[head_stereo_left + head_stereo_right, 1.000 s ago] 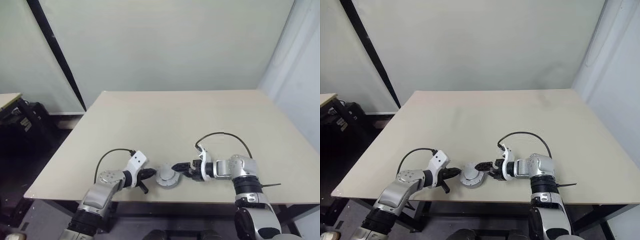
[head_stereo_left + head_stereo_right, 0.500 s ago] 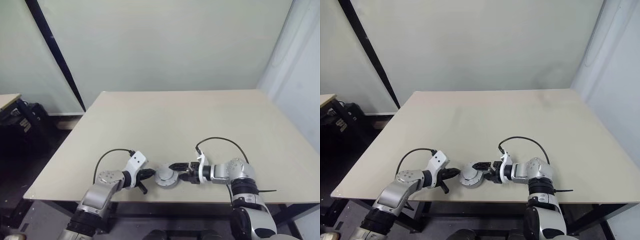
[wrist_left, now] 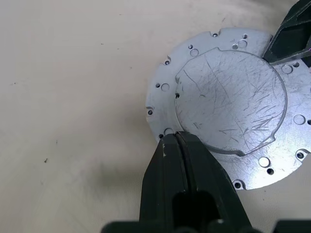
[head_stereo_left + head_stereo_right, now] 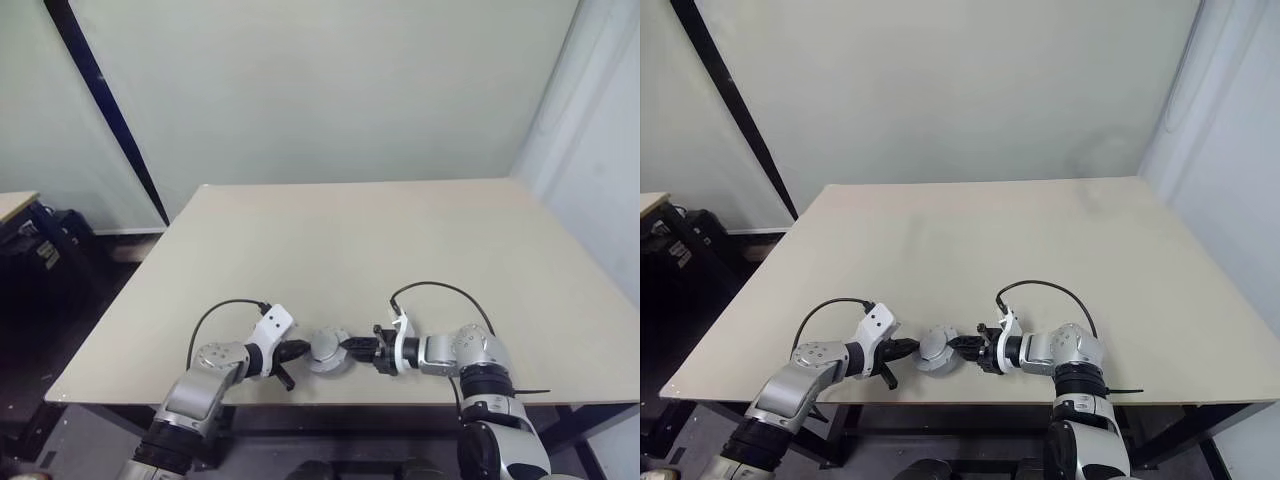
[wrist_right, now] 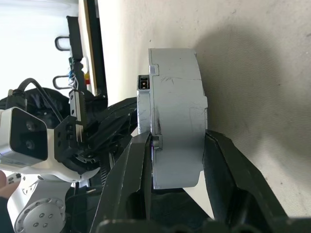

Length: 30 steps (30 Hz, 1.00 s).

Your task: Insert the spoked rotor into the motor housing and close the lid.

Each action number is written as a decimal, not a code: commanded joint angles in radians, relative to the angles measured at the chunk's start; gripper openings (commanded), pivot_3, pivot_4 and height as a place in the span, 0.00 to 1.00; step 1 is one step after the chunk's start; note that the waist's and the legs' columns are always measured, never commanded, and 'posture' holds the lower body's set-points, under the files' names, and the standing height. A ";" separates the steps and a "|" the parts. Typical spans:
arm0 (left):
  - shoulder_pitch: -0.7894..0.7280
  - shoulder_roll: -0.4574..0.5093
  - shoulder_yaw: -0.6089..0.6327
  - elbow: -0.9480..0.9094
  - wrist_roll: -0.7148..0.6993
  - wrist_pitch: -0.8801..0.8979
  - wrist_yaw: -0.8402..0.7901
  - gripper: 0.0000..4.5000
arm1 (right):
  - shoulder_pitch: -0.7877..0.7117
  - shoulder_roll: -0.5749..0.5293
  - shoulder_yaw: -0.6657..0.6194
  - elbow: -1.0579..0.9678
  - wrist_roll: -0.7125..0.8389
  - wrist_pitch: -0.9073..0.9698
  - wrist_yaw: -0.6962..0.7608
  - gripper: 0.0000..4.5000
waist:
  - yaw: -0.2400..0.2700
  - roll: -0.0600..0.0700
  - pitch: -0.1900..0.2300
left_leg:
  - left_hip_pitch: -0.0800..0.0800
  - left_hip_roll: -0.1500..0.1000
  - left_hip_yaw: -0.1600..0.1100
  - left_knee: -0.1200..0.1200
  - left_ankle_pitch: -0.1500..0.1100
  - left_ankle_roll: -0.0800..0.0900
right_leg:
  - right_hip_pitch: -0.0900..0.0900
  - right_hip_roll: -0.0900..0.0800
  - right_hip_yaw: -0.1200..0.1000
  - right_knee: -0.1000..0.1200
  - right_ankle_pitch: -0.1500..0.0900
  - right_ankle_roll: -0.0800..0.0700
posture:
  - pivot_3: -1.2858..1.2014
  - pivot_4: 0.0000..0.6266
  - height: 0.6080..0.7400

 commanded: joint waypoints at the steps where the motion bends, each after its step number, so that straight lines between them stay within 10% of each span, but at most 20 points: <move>1: 0.022 -0.017 -0.076 0.016 0.008 0.027 -0.026 0.00 | -0.011 0.015 0.004 -0.020 0.039 0.006 0.000 0.26 | -0.001 0.000 0.000 | 0.000 0.000 0.000 0.000 0.000 0.000 | 0.000 0.000 0.000 0.000 0.000 0.000 | 0.52 0.00 1.00; 10: 0.011 -0.024 -0.009 0.004 -0.042 0.085 -0.022 0.13 | -0.006 0.015 0.006 -0.026 0.047 -0.004 -0.010 0.26 | -0.002 0.000 0.000 | 0.000 0.000 0.000 0.000 0.000 0.000 | 0.000 0.000 0.000 0.000 0.000 0.000 | 0.52 0.00 1.00; 22: 0.050 0.012 0.389 -0.081 -0.333 0.283 0.004 1.00 | -0.002 0.030 -0.057 -0.075 0.119 -0.007 -0.003 0.26 | -0.035 -0.003 0.003 | -0.012 0.001 -0.003 -0.001 0.000 0.000 | -0.012 0.001 -0.002 0.000 0.002 0.002 | 0.52 0.00 1.00; 30: 0.108 -0.108 0.581 -0.135 -0.568 0.468 0.121 1.00 | -0.003 0.067 -0.107 -0.148 0.197 0.021 0.001 0.26 | -0.037 -0.004 0.004 | -0.014 0.001 -0.002 -0.001 0.000 0.000 | -0.014 0.001 -0.001 0.000 0.002 0.002 | 0.52 0.00 1.00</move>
